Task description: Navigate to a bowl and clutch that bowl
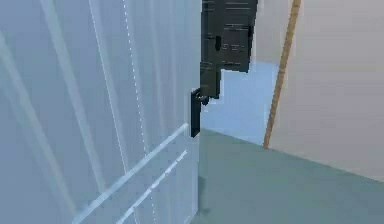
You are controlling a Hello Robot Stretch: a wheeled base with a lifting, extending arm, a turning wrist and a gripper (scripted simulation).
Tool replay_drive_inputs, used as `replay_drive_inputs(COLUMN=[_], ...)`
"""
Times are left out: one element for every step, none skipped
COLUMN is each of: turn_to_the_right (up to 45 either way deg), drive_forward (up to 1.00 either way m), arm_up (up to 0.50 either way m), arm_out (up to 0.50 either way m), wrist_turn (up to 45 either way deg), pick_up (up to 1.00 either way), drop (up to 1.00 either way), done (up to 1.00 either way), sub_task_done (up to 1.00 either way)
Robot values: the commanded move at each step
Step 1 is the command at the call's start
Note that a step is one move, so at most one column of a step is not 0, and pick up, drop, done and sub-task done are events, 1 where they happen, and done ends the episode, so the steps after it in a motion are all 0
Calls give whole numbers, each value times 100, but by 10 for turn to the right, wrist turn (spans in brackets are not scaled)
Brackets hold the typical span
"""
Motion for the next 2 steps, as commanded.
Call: replay_drive_inputs(turn_to_the_right=[-450, -450], drive_forward=[0, 0], arm_up=[0, 0], arm_out=[0, 0], wrist_turn=[0, 0], pick_up=[0, 0], drop=[0, 0], done=[0, 0], sub_task_done=[0, 0])
